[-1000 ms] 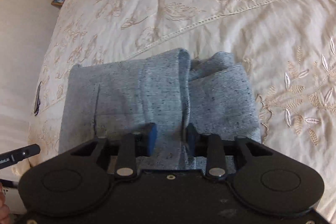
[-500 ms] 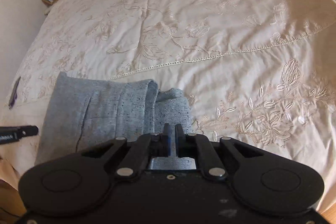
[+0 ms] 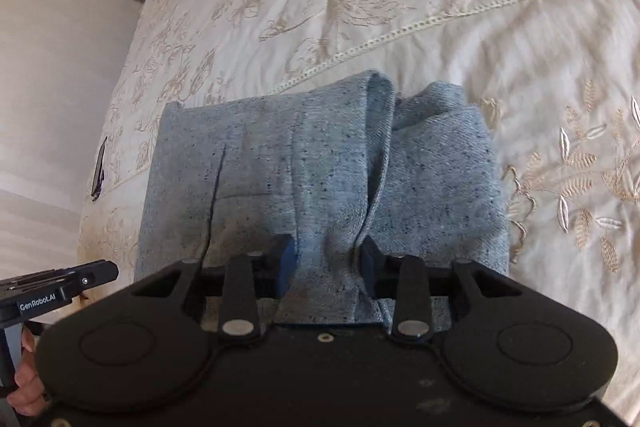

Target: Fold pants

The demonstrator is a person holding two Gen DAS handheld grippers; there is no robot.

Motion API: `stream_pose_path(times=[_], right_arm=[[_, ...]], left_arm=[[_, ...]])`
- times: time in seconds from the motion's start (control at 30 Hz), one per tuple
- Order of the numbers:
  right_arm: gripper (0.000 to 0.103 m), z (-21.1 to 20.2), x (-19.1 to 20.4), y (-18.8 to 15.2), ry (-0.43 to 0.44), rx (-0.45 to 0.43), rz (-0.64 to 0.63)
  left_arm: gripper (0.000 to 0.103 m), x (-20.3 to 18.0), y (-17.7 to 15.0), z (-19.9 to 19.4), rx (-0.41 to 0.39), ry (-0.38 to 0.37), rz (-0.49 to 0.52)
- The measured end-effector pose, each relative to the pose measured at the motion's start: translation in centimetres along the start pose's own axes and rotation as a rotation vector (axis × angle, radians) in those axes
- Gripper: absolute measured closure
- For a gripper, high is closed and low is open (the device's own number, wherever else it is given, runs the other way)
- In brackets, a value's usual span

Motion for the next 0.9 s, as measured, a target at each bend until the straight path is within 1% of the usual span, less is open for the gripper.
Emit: stream_pose_path(times=[0.07, 0.1, 0.13, 0.17, 0.23, 0.27, 0.3, 0.33, 0.37, 0.4, 0.47, 0.5, 0.53, 0.6, 0.67, 0.7, 0.73, 0.77, 0.83, 0.9], right_arm=[[0.096, -2.6, 2.3, 0.4, -0.074, -0.040, -0.151], [0.096, -4.2, 2.9, 0.5, -0.095, -0.072, -0.183], [0.097, -5.4, 2.9, 0.5, -0.108, -0.092, -0.181], [0.097, -6.2, 2.5, 0.3, -0.145, -0.101, -0.163], [0.096, -6.3, 1.0, -0.2, -0.245, -0.081, -0.150], [0.096, -5.9, -0.1, -0.5, -0.271, -0.071, -0.130], [0.093, -5.4, -0.9, -0.8, -0.271, -0.054, -0.113], [0.086, -4.9, -1.5, -0.9, -0.268, -0.020, -0.105], [0.084, -4.9, -1.8, -0.7, -0.291, -0.019, -0.101], [0.080, -5.7, -1.7, -0.6, -0.312, -0.061, -0.097], [0.077, -7.5, -0.6, 0.4, -0.324, -0.201, -0.115], [0.074, -7.7, 0.0, 0.9, -0.319, -0.239, -0.138], [0.072, -7.5, 0.5, 1.4, -0.319, -0.251, -0.160], [0.071, -5.6, 1.1, 2.6, -0.357, -0.227, -0.206], [0.071, -3.2, 0.8, 3.1, -0.405, -0.184, -0.236], [0.071, -2.3, 0.4, 2.8, -0.417, -0.157, -0.226], [0.070, -1.9, 0.0, 2.4, -0.428, -0.136, -0.214], [0.069, -1.5, -0.2, 1.8, -0.432, -0.117, -0.206], [0.063, -1.7, -0.3, 0.2, -0.431, -0.107, -0.214], [0.061, -1.8, -0.1, -1.4, -0.429, -0.081, -0.213]], left_arm=[[0.079, -0.2, 0.4, -0.3, -0.012, -0.011, 0.005], [0.079, -0.5, 0.6, -0.5, -0.021, -0.019, 0.012], [0.079, -0.9, 0.9, -0.6, -0.030, -0.030, 0.021], [0.079, -1.4, 1.2, -0.6, -0.038, -0.045, 0.031], [0.065, -2.6, 1.6, 0.2, -0.045, -0.058, 0.050], [0.065, -3.2, 1.7, 0.6, -0.045, -0.054, 0.060], [0.065, -3.9, 1.9, 1.2, -0.033, -0.049, 0.081], [0.065, -4.4, 2.1, 1.5, -0.030, -0.053, 0.098], [0.065, -5.0, 2.5, 1.7, -0.037, -0.063, 0.118], [0.065, -5.5, 2.8, 1.7, -0.046, -0.066, 0.134], [0.065, -6.4, 3.7, 1.9, -0.078, -0.061, 0.168], [0.065, -6.9, 4.2, 2.3, -0.097, -0.049, 0.181], [0.064, -7.3, 4.6, 2.8, -0.108, -0.039, 0.190], [0.063, -7.8, 5.2, 4.6, -0.097, -0.017, 0.206], [0.063, -7.9, 4.8, 6.6, -0.041, 0.000, 0.220], [0.063, -7.9, 4.1, 7.7, -0.001, 0.014, 0.228], [0.062, -7.7, 3.3, 8.4, 0.016, 0.022, 0.231], [0.062, -7.3, 2.3, 8.6, 0.013, 0.030, 0.236], [0.054, -6.8, 0.7, 8.2, -0.006, 0.062, 0.250], [0.050, -6.2, -0.5, 7.3, -0.027, 0.075, 0.247]])
Point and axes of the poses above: each gripper's, at about its wrist camera, not at the fingertips, and z roughly the way its jaws point, x to its left, y to its top, the point moved 4 cm from there along z, roughly the way its jaws point, and after that the axes turned 4 degrees about -z, right-handed, at the moved point
